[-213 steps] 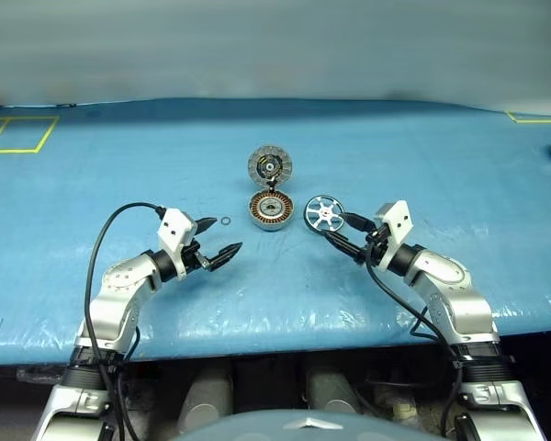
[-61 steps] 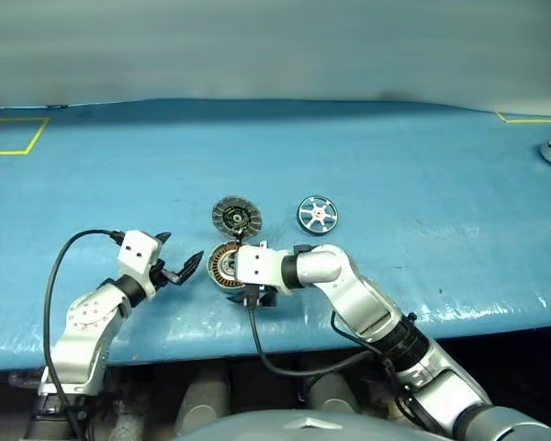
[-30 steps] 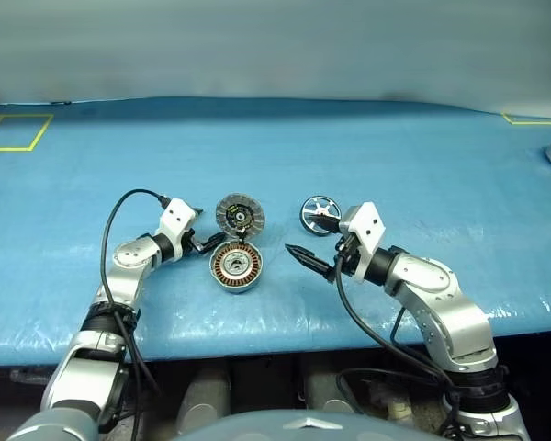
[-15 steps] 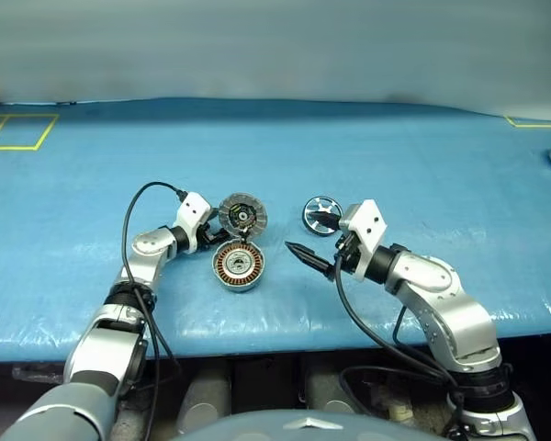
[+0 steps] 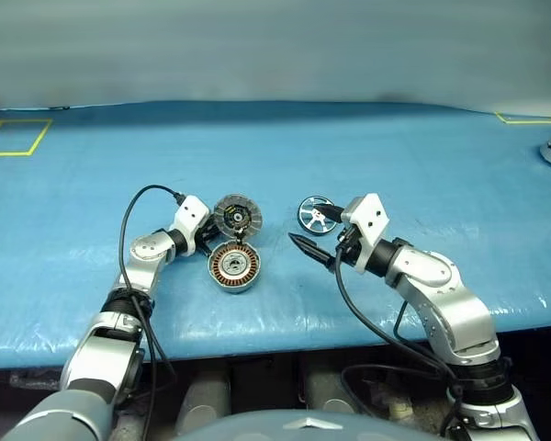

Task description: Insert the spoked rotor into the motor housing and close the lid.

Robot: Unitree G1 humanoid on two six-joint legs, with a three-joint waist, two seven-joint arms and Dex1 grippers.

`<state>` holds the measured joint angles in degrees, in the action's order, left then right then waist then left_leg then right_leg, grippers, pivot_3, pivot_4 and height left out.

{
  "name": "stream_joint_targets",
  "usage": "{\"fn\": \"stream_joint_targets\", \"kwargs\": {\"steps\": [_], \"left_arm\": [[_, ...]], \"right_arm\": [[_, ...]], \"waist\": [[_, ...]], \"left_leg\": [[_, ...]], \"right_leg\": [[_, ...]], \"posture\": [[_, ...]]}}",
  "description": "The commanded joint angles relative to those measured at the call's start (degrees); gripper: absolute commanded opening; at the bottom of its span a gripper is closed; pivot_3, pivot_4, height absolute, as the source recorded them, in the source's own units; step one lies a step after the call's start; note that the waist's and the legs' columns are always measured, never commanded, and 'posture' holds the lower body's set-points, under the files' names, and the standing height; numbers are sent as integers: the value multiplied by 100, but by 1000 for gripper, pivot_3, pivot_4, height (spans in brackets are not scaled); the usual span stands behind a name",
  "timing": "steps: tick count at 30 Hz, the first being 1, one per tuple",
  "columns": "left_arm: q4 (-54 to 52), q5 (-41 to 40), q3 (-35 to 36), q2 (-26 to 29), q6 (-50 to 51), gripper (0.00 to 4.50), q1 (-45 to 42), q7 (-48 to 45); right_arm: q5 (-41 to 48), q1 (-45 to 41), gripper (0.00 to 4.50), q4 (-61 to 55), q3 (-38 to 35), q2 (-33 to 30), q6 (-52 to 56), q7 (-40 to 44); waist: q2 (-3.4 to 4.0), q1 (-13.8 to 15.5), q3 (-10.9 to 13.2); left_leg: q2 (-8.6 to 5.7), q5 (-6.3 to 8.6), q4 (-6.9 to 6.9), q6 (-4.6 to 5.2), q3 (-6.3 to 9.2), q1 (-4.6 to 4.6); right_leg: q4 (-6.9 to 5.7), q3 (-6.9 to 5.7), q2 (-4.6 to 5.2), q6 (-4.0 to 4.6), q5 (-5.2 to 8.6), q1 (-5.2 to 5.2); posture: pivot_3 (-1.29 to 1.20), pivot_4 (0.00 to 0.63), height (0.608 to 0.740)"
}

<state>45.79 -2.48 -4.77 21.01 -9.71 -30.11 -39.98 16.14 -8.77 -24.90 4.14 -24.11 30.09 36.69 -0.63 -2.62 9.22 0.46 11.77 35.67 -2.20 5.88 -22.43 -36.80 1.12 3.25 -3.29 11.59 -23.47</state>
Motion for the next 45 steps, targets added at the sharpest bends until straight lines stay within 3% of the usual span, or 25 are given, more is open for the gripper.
{"fn": "stream_joint_targets", "kwargs": {"steps": [1, 7, 11, 20, 28, 34, 45], "left_arm": [[97, 221, 64, 244, 152, 650, 421, 284], [-894, -239, 486, 335, 268, 650, 859, 257], [-2239, -884, 736, 561, 741, 650, 1476, -348], [-4151, -1262, 834, 926, 1485, 650, 2183, -706], [-4718, -1793, 646, 1055, 2097, 650, 1991, -1366], [-4503, -1622, 258, 1214, 2330, 650, 1698, -1761], [-4010, -1370, -390, 986, 2238, 650, 1072, -2278]], "right_arm": [[60, -108, 4122, 34, -112, -47, -217, 23], [-24, 107, 4122, 467, -217, -258, -735, 227], [623, 424, 4122, 748, -480, -369, -1000, 929], [655, 712, 4122, 1620, -300, 129, -1523, 1130], [441, 624, 4122, 1884, -308, 114, -1865, 1049], [641, 749, 4122, 1631, -200, 148, -1977, 1281], [385, 926, 4122, 1312, 73, 97, -2041, 1162]], "waist": [[1, -28, 0], [0, -86, 0], [-2, -80, 5], [-14, 38, 38], [-14, 57, 45], [-15, 51, 47], [-17, 51, 51]], "left_leg": [[1, 0, 0, 0, -1, 1], [4, 0, -8, 0, -4, -1], [3, 0, -27, -1, -4, -14], [3, 1, -31, -1, -2, -18], [2, 2, -27, -2, -4, -26], [2, 1, -27, -2, -4, -26], [1, 1, -25, -2, -4, -28]], "right_leg": [[0, 0, 0, 0, 0, 0], [2, 1, 0, 2, 1, -5], [8, 2, 1, 4, 3, -21], [14, 1, 2, 13, 11, -26], [18, 0, 2, 12, 11, -28], [18, 0, 1, 11, 10, -28], [19, 1, 1, 11, 10, -28]], "posture": [[0, 150, 740], [0, 150, 740], [0, 150, 740], [0, 150, 740], [0, 150, 740], [0, 150, 740], [0, 150, 740]]}}
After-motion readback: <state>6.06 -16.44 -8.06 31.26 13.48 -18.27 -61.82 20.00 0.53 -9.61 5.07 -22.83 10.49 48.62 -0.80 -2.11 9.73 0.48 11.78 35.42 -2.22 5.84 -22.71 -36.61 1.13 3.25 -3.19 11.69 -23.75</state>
